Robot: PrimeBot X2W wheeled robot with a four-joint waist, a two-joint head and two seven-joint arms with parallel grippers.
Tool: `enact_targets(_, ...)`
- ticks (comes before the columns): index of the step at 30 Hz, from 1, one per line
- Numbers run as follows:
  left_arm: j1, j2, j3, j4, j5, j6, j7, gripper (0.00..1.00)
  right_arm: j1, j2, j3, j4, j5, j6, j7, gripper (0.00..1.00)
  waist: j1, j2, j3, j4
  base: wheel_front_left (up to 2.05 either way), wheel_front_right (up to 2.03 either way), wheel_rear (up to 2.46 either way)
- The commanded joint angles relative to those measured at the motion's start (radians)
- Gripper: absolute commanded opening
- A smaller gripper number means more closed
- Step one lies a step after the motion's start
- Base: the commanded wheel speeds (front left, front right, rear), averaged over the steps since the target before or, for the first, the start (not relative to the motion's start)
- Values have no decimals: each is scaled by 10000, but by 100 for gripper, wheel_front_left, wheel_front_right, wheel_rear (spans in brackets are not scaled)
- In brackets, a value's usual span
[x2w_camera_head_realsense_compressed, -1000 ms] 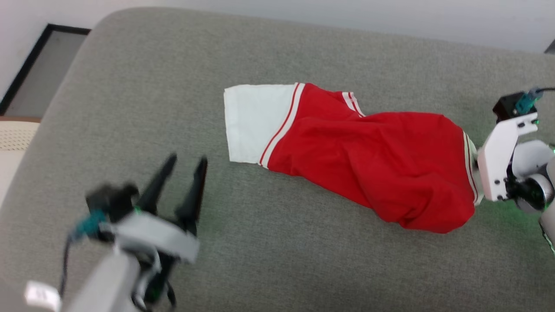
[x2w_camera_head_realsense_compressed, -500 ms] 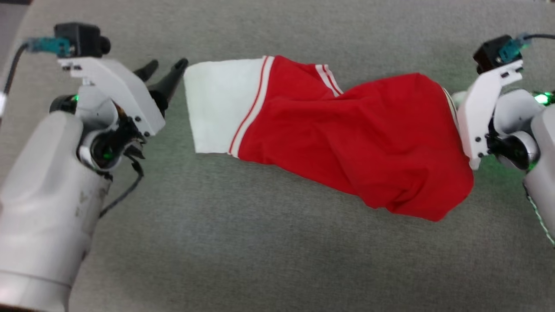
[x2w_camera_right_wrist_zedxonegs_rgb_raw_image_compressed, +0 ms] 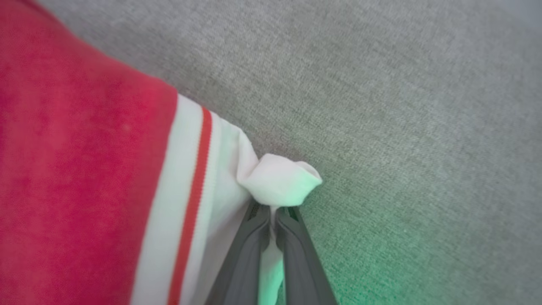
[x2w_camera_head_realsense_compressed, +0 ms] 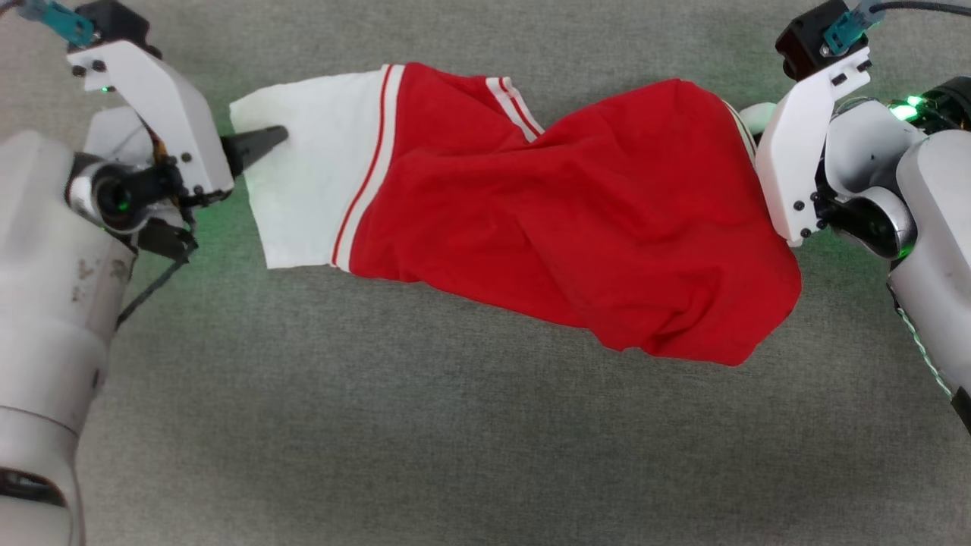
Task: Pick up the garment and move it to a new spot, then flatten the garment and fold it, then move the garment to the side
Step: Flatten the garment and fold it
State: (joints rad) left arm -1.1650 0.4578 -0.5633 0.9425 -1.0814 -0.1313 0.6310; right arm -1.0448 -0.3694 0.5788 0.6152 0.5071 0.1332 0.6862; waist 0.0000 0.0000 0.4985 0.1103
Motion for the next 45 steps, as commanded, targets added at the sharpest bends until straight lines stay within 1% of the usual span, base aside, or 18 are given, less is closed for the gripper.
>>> enact_targets(1, 204, -148, -119, 180, -137, 12, 124, 100, 653, 21, 302, 585, 52, -45, 122, 0, 0, 0, 145, -143, 0, 0, 0)
enact_targets(4, 210, -229, -256, 198, -421, 11, 316, 100, 664, 62, 378, 621, 59, -58, 74, 0, 0, 0, 156, -162, 0, 0, 0)
enact_targets(5, 232, -267, -333, 168, -512, 8, 455, 55, 653, 77, 398, 638, 69, -58, 55, 0, 0, 0, 151, -166, 0, 0, 0)
enact_targets(6, 289, -289, -413, 138, -641, 7, 638, 0, 640, 96, 417, 654, 82, -58, 42, 0, 0, 0, 143, -172, 0, 0, 0)
enact_targets(8, 347, -244, -532, 23, -768, 3, 697, 0, 613, 85, 433, 681, 116, -58, -15, 0, 0, 0, 117, -170, 0, 0, 0)
enact_targets(10, 322, -149, -625, -99, -786, 5, 391, 0, 580, 94, 406, 719, 149, -58, -111, 0, 0, 0, 77, -176, 0, 0, 0)
enact_targets(13, 288, 34, -723, -444, -740, 5, -446, 0, 544, 118, 170, 721, 208, -58, -533, 0, 0, 0, -82, -197, 0, 0, 0)
enact_targets(15, 119, 360, -726, -460, -437, 8, -1581, 0, 483, 138, -87, 612, 305, -58, -941, 0, 0, 0, -203, -218, 0, 0, 0)
enact_targets(18, 78, 239, -753, -800, -555, 6, -2662, 0, 182, 98, -728, 405, 385, -50, -1792, 0, 0, 0, -405, -259, 0, 0, 0)
enact_targets(23, -346, 455, -818, -1253, -325, 7, -4870, 0, -594, 208, -2069, 299, -68, -33, -3405, 0, 0, 0, -544, -330, 0, 0, 0)
enact_targets(26, -844, 411, -577, -1114, -210, 7, -6364, 0, -1223, 381, -2969, 482, -512, -33, -4266, 0, 0, 0, -500, -340, 0, 0, 0)
enact_targets(28, -1313, 252, -439, -866, -86, 7, -7328, 0, -1789, 562, -3529, 680, -838, -32, -4737, 0, 0, 0, -416, -344, 0, 0, 0)
enact_targets(31, -2149, -32, -359, -537, 37, 7, -8192, 0, -2757, 811, -4228, 1114, -1441, -32, -5274, 0, 0, 0, -207, -337, 0, 0, 0)
enact_targets(35, -3721, -106, 164, 352, 23, 27, -8742, 0, -4452, 1334, -5258, 1822, -2100, -32, -5896, 0, 0, 0, 212, -454, 0, 0, 0)
enact_targets(38, -4947, -128, 733, 983, -31, 239, -8914, 0, -5726, 1668, -6097, 2477, -2645, -33, -6504, 0, 0, 0, 504, -565, 0, 0, 0)
enact_targets(40, -5627, -75, 1046, 1243, 95, 282, -8953, 0, -6467, 1883, -6489, 2871, -3029, -33, -6910, 0, 0, 0, 628, -627, 0, 0, 0)
enact_targets(43, -6406, 209, 1592, 1135, 615, 436, -8971, 0, -7488, 1993, -7174, 3445, -3488, -33, -7469, 0, 0, 0, 759, -710, 0, 0, 0)
enact_targets(45, -6634, 104, 2192, 994, 788, 439, -8964, 0, -7930, 2115, -7436, 3831, -3743, -33, -7754, 0, 0, 0, 817, -758, 0, 0, 0)
